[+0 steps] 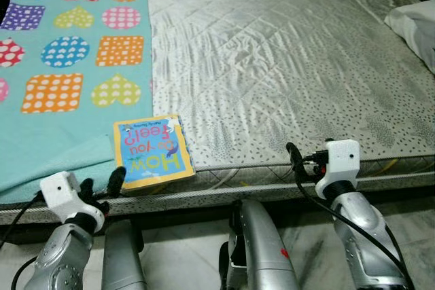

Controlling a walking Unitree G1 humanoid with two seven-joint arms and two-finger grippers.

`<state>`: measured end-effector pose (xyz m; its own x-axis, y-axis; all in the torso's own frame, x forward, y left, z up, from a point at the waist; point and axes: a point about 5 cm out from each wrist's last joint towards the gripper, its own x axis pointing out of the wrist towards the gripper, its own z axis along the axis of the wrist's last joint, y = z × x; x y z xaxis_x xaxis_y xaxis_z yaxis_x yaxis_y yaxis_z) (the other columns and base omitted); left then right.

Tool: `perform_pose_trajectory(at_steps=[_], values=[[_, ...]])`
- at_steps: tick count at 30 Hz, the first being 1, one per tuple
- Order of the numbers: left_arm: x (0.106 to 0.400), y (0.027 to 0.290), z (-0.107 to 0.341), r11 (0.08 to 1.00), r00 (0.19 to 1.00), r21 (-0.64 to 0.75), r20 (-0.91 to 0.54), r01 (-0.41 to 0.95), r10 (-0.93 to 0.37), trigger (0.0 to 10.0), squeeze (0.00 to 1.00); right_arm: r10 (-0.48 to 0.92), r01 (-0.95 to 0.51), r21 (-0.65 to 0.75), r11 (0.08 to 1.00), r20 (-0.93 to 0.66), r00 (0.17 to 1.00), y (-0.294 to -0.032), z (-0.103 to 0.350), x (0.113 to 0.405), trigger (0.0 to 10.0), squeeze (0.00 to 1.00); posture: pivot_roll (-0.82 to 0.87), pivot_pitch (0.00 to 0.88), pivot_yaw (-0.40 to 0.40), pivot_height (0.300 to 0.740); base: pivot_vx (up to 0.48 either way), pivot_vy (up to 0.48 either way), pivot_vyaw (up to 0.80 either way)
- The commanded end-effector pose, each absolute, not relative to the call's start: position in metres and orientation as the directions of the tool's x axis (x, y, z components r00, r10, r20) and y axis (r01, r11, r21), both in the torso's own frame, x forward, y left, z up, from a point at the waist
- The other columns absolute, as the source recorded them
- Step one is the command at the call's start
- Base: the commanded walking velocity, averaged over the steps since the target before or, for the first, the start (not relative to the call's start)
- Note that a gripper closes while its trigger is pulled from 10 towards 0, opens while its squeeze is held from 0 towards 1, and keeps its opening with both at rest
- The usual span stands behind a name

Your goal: Clean up the room

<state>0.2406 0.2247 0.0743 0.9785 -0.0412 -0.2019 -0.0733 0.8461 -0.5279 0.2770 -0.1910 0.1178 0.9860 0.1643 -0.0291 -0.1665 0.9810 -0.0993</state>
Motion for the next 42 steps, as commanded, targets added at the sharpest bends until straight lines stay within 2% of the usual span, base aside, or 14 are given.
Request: perform_pose_trajectory(at_steps=[1,6,16,24,36,37,38,39,40,41,42], values=[[0.239,0.224,0.067,0.818,0.972,-0.571,-0.225,-0.071,-0.072,10.0,0.0,0.177,-0.18,-0.107,0.978,-0.037,0.984,-0.193,0.119,0.273,10.0,0.0,-0.07,0.223,-0.108,0.544,0.0,0.0,0.0],[0.25,0.221,0.066,0.755,0.972,-0.653,-0.21,-0.059,-0.106,10.0,0.0,0.181,-0.184,-0.125,0.975,-0.031,0.983,-0.194,0.122,0.274,10.0,0.0,-0.09,0.219,-0.105,0.544,0.0,0.0,0.0],[0.245,0.228,0.059,0.729,0.963,-0.681,-0.237,-0.072,-0.126,10.0,0.0,0.194,-0.197,-0.13,0.972,-0.033,0.98,-0.192,0.123,0.273,10.0,0.0,-0.08,0.22,-0.103,0.544,0.0,0.0,0.0],[0.246,0.231,0.051,0.731,0.953,-0.677,-0.265,-0.078,-0.144,10.0,0.0,0.193,-0.195,-0.136,0.971,-0.028,0.981,-0.193,0.125,0.276,10.0,0.0,-0.09,0.22,-0.106,0.544,0.0,0.0,0.0],[0.267,0.234,0.053,0.736,0.949,-0.676,-0.259,-0.047,-0.178,10.0,0.0,0.194,-0.195,-0.143,0.97,-0.016,0.981,-0.191,0.127,0.276,10.0,0.0,-0.1,0.215,-0.1,0.544,0.0,0.0,0.0],[0.27,0.231,0.052,0.736,0.945,-0.676,-0.262,-0.036,-0.195,8.4,0.0,0.193,-0.194,-0.144,0.97,-0.016,0.981,-0.191,0.127,0.276,10.0,0.0,-0.1,0.214,-0.101,0.544,0.0,0.0,0.0],[0.271,0.23,0.052,0.735,0.943,-0.678,-0.263,-0.031,-0.203,3.3,0.0,0.193,-0.194,-0.145,0.97,-0.016,0.981,-0.191,0.127,0.277,10.0,0.0,-0.1,0.211,-0.101,0.544,0.0,0.0,0.0],[0.272,0.229,0.051,0.734,0.942,-0.679,-0.263,-0.027,-0.208,3.3,0.0,0.193,-0.193,-0.146,0.97,-0.015,0.981,-0.191,0.127,0.277,10.0,0.0,-0.1,0.211,-0.101,0.544,0.0,0.0,0.0],[0.272,0.227,0.051,0.73,0.94,-0.683,-0.263,-0.023,-0.217,0.4,0.0,0.194,-0.194,-0.148,0.97,-0.014,0.981,-0.191,0.127,0.277,10.0,0.0,-0.1,0.211,-0.101,0.544,0.0,0.0,0.0],[0.273,0.224,0.05,0.729,0.937,-0.684,-0.265,-0.016,-0.228,0.0,0.0,0.197,-0.196,-0.153,0.969,-0.01,0.98,-0.19,0.128,0.277,10.0,0.0,-0.1,0.208,-0.1,0.544,0.0,0.0,0.0],[0.273,0.223,0.05,0.729,0.936,-0.684,-0.266,-0.015,-0.231,0.0,0.0,0.197,-0.196,-0.154,0.968,-0.009,0.98,-0.19,0.128,0.277,10.0,0.0,-0.1,0.208,-0.1,0.544,0.0,0.0,0.0]])
